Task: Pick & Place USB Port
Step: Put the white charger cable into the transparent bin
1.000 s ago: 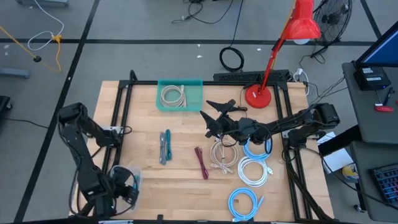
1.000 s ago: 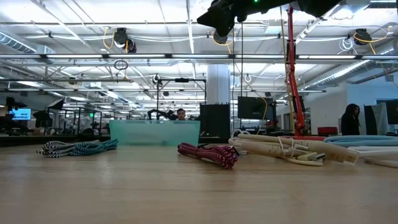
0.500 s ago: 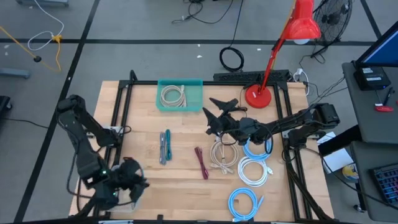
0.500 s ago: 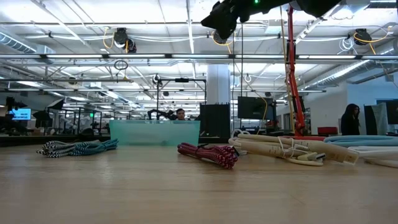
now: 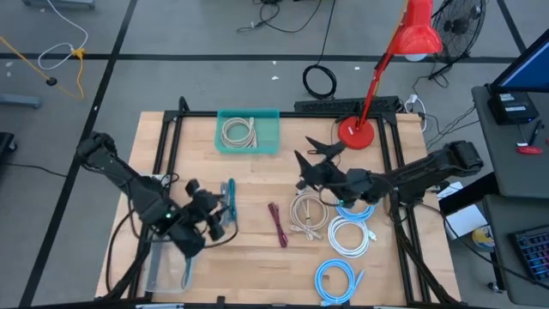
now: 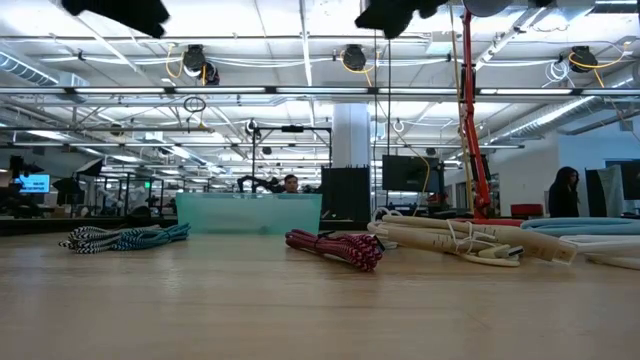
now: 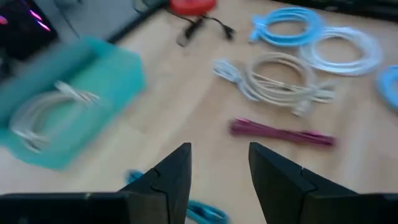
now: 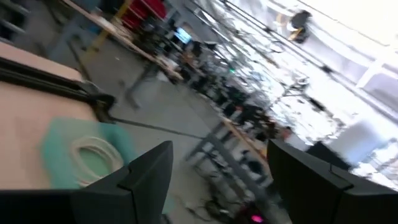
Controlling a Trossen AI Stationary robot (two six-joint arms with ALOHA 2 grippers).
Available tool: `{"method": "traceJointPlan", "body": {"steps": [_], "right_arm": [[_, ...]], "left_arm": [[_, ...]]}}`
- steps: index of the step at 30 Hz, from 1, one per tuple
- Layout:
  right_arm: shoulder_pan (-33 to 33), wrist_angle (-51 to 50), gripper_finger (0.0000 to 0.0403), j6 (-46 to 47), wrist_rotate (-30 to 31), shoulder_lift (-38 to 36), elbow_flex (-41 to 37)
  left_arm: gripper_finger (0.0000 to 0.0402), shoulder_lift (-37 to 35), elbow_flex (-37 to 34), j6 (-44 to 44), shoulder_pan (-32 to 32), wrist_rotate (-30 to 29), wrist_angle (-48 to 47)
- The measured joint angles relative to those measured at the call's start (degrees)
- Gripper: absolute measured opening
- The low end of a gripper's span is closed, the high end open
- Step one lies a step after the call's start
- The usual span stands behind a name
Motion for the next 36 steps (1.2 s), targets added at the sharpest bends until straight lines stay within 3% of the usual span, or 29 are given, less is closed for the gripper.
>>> {"method": "traceJointPlan", "body": {"steps": [4, 8, 12, 20, 23, 29, 33, 36], "right_arm": [[3.43, -13.76, 0.0251, 13.81, -7.64, -7.87, -1.97], [4.32, -25.11, 0.0251, 29.84, -27.85, -15.81, -4.30], [3.74, -24.79, 0.0251, 37.63, -46.84, -20.53, -9.16], [4.19, -19.06, 0.0251, 39.94, -68.52, -24.26, -18.35], [5.40, -18.11, 0.0251, 39.88, -68.02, -24.42, -19.76], [5.92, -22.09, 0.0251, 44.43, -56.05, -24.09, -20.31], [5.76, -25.04, 0.0251, 46.92, -49.32, -24.09, -20.31], [5.75, -25.13, 0.0251, 46.99, -48.72, -24.11, -20.31]], "left_arm": [[0.0163, 0.00, -0.01, 5.42, 4.29, -1.88, -0.06], [0.0163, 0.00, -0.23, 10.61, 8.09, -1.93, -0.22], [0.0163, 0.00, -0.23, 14.85, 11.57, -1.91, -0.28], [0.0163, -0.02, -0.25, 21.60, 18.51, -0.12, -0.83], [0.0163, -0.05, -0.69, 23.41, 20.89, -0.11, -0.19], [0.0163, -0.09, -3.70, 27.53, 25.67, 2.82, 2.57], [0.0163, -0.09, -8.93, 39.91, 29.11, 16.82, 13.87], [0.0163, -0.07, -13.29, 48.15, 31.60, 29.46, 23.31]]}}
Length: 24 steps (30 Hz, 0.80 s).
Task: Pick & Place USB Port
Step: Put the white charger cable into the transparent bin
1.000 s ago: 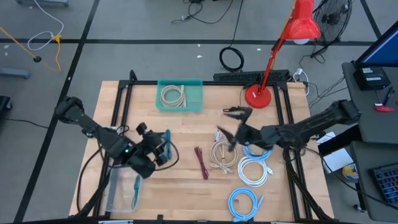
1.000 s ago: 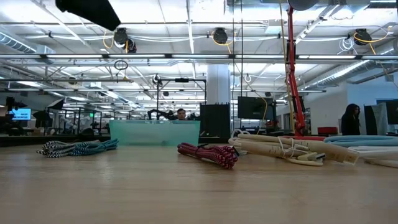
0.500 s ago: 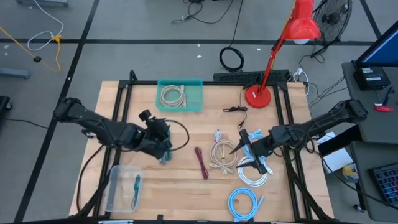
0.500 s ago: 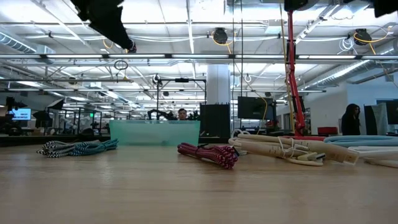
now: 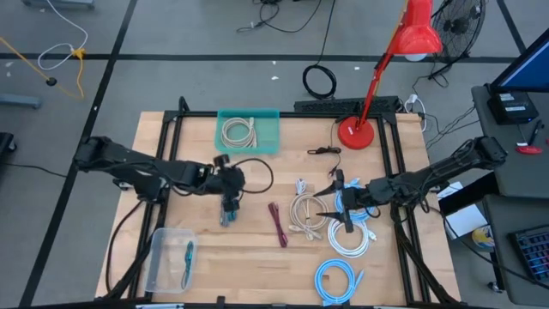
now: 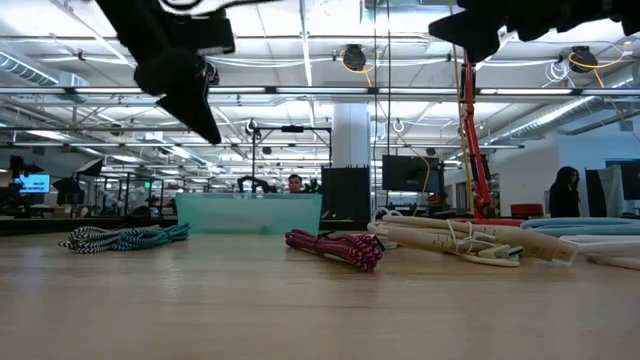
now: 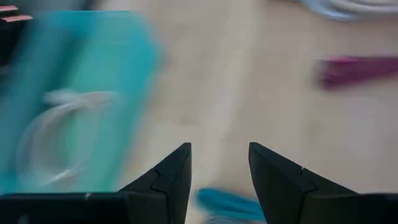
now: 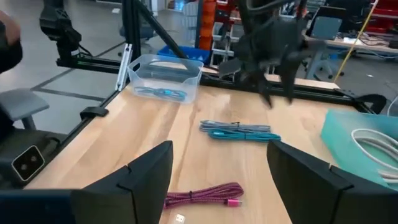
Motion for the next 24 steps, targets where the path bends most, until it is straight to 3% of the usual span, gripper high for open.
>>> {"method": "traceJointPlan", "body": {"steps": [2, 5, 10, 15, 24], "right_arm": [[0.00, -0.01, 0.0251, -0.09, -0.02, 0.00, 0.00], [-0.29, -0.03, 0.0251, -0.91, -0.01, -0.46, 0.00], [-2.32, -1.62, 0.0251, -1.11, -0.01, -1.48, 0.00], [-4.60, -2.62, 0.0251, -1.11, -0.02, -1.64, 0.00], [-9.16, -2.62, 0.0251, -1.12, -0.02, -1.64, 0.00]], "left_arm": [[0.0163, 0.00, -2.27, 2.19, 1.22, 3.58, 4.16], [0.0163, 0.00, -4.11, 3.88, 2.23, 4.14, 5.33], [0.0163, 0.02, -4.23, 4.06, 2.34, 8.59, -1.52], [0.0163, 0.00, -4.23, -8.65, 2.80, 12.50, -6.76], [0.0163, 0.00, -4.23, -33.59, 1.59, 12.68, -12.69]]}}
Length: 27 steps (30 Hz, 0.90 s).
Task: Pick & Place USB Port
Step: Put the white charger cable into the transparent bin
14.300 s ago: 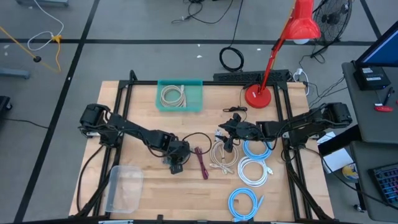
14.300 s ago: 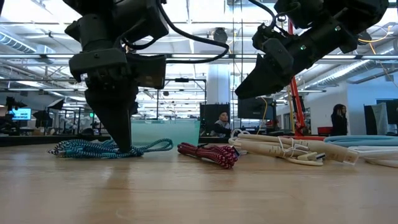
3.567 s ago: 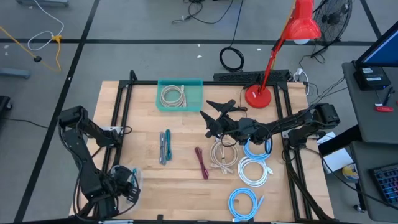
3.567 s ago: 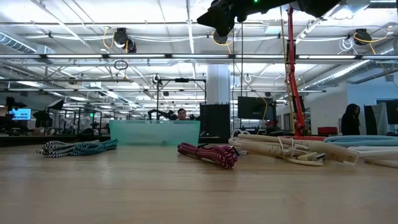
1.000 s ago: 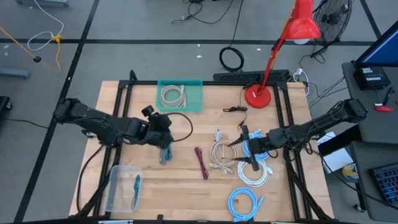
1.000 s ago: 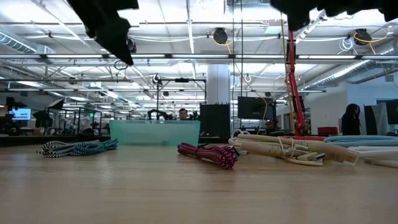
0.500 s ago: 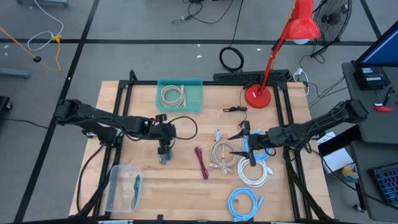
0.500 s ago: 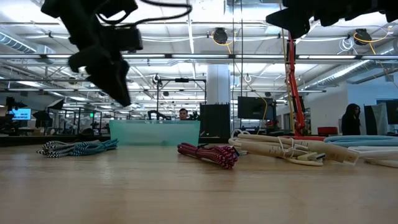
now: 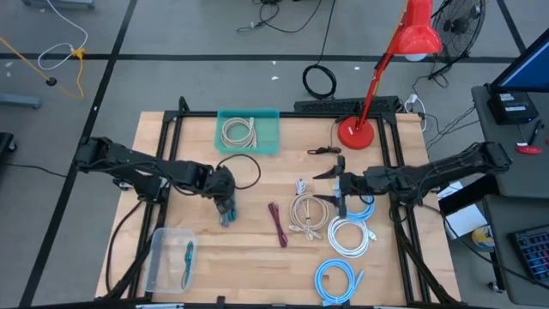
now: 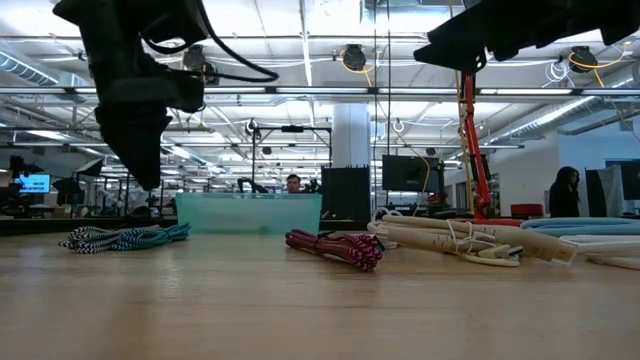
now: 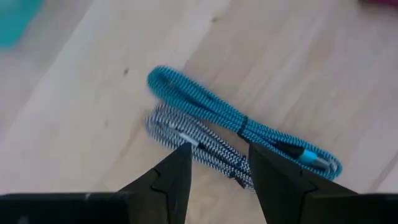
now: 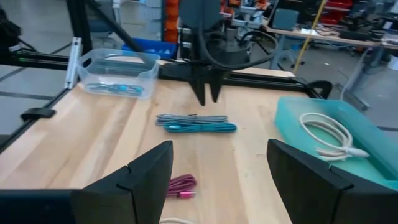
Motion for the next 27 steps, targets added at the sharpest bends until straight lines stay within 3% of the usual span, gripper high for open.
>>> {"method": "traceJointPlan", "body": {"steps": [4, 9, 20, 27], "right_arm": [[-1.60, 0.00, 0.0251, -0.08, -0.02, 0.02, 0.00], [-3.21, -0.06, 0.0251, -0.60, 0.00, 0.02, 0.00], [-6.98, -0.60, 0.0251, -1.92, -0.02, 0.02, 0.00], [-9.37, -0.66, 0.0251, -0.48, -0.02, 0.04, 0.00]], "left_arm": [[0.0163, 0.46, 0.00, -9.34, 0.00, 2.34, -0.14], [0.0163, 3.30, 0.00, -11.30, 0.00, 7.36, 0.10], [0.0163, 4.63, 0.00, 2.56, -0.33, -2.33, 24.71], [0.0163, 7.02, 0.01, 9.37, 6.31, 6.94, 40.35]]}}
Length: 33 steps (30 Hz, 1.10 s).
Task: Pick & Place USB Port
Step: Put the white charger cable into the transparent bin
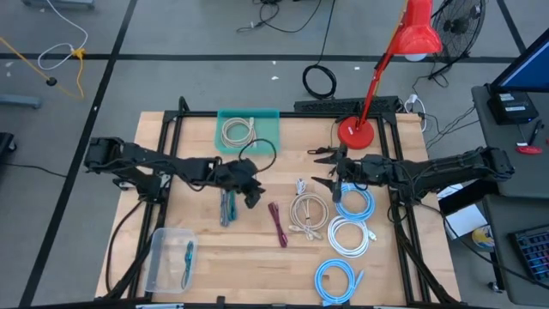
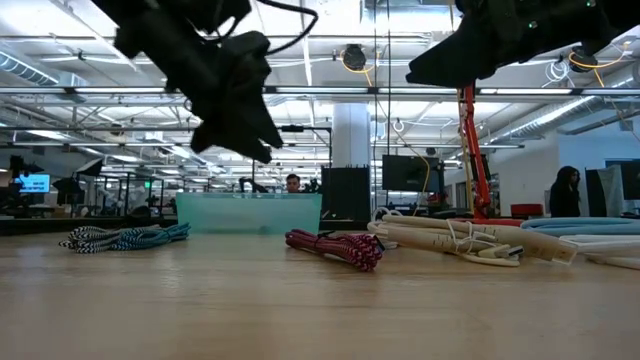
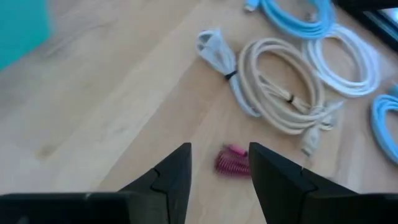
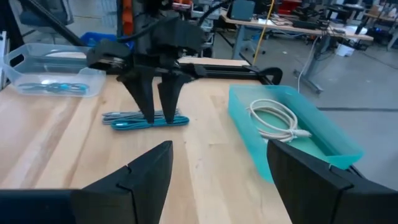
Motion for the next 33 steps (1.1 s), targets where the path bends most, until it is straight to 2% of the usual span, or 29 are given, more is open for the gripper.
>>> {"method": "traceJointPlan", "body": {"steps": [6, 10, 14, 18, 25, 29, 33], "right_arm": [[-0.62, -0.41, 0.0251, 1.50, 0.05, 0.00, 0.02], [-0.59, -0.68, 0.0251, 2.02, 0.02, 0.02, 0.02], [-0.59, -0.85, 0.0251, 2.33, 0.00, 0.22, 0.04], [-0.59, -1.98, 0.0251, 2.70, 0.01, 0.27, 0.07], [-0.59, -7.93, 0.0251, 3.14, 0.31, 0.31, 0.07], [-0.62, -12.77, 0.0251, 5.00, 4.37, 0.31, 0.07], [-0.64, -13.94, 0.0251, 6.52, 6.00, 0.29, 0.04]], "left_arm": [[0.0163, 8.45, 1.84, 4.72, 4.50, 12.20, 12.03], [0.0163, 15.15, 6.19, 7.56, 5.80, 15.73, 15.15], [0.0163, 20.61, 10.98, 13.95, 6.45, 13.23, 14.33], [0.0163, 21.93, 14.58, 23.09, 6.75, 10.81, 14.00], [0.0163, 21.98, 15.18, 36.16, 8.88, 9.97, 12.96], [0.0163, 21.98, 14.35, 44.19, 9.20, 6.38, 12.49], [0.0163, 21.98, 14.28, 46.14, 9.18, 5.68, 13.08]]}}
